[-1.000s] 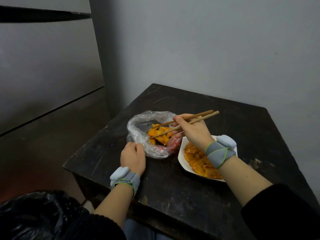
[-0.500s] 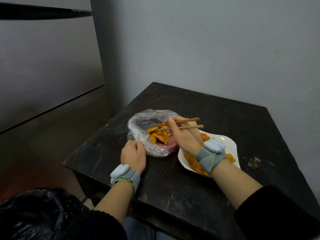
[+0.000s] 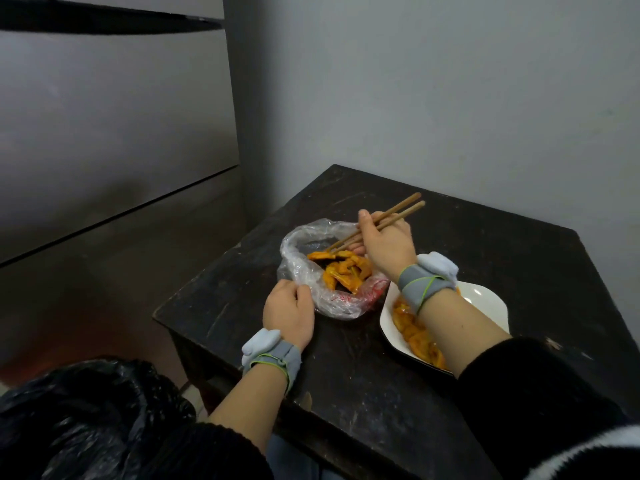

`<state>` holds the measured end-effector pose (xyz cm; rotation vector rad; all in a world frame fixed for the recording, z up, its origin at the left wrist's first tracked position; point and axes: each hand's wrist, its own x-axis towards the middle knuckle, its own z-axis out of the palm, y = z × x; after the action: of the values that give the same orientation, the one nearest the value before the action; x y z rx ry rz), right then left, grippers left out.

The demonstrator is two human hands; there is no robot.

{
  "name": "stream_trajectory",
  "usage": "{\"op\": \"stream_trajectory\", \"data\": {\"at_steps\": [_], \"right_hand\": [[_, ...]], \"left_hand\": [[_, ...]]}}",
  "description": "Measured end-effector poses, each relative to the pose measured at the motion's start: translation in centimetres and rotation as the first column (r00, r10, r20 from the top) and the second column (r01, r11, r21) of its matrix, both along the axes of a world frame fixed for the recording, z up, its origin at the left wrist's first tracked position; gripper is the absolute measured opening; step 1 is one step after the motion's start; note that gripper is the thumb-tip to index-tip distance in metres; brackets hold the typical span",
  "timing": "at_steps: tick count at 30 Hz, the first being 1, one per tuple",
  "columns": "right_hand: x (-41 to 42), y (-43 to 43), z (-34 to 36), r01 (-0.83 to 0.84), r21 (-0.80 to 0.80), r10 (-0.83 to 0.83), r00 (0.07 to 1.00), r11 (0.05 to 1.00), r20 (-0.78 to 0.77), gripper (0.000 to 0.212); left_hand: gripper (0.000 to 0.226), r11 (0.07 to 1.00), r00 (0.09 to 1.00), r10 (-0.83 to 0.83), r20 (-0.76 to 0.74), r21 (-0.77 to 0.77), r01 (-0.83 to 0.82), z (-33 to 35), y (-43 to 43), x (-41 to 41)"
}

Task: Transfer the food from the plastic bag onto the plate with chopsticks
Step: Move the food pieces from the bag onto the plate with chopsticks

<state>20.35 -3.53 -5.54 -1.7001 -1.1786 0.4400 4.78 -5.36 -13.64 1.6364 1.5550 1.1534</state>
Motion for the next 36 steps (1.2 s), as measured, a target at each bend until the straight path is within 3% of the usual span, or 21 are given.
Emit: {"op": "stream_trajectory", "data": {"at_steps": [2, 4, 15, 22, 36], "right_hand": [[0.7, 0.4, 0.0, 0.049, 0.022, -0.042, 0.969, 0.999, -0.245, 0.045], [1.6, 0.2, 0.1, 0.085, 0.022, -0.07, 0.923, 0.996, -0.377, 0.038], [4.4, -2.1, 1.3, 0.192, 0.009, -0.12, 0.645, 0.981, -0.754, 0.03], [5.4, -3.3, 1.9, 0.233, 0.022, -0.103, 0.509, 0.972, -0.855, 0.025], [10.9, -9.0, 4.4, 0.258, 0.045, -0.105, 0.537, 0.965, -0.837, 0.031]], "left_hand": [[0.036, 1.0, 1.0, 0.008, 0.003, -0.003, -0.008, -0.1, 0.1, 0.1], [0.037, 1.0, 1.0, 0.009, 0.004, 0.006, -0.009, -0.2, 0.1, 0.1], [0.035, 1.0, 1.0, 0.008, -0.004, -0.002, -0.008, -0.2, 0.2, 0.3], [0.036, 1.0, 1.0, 0.008, -0.019, 0.012, -0.008, -0.1, 0.1, 0.2], [0.033, 1.0, 0.998, 0.002, -0.067, 0.026, 0.0, 0.1, -0.3, 0.4]]}}
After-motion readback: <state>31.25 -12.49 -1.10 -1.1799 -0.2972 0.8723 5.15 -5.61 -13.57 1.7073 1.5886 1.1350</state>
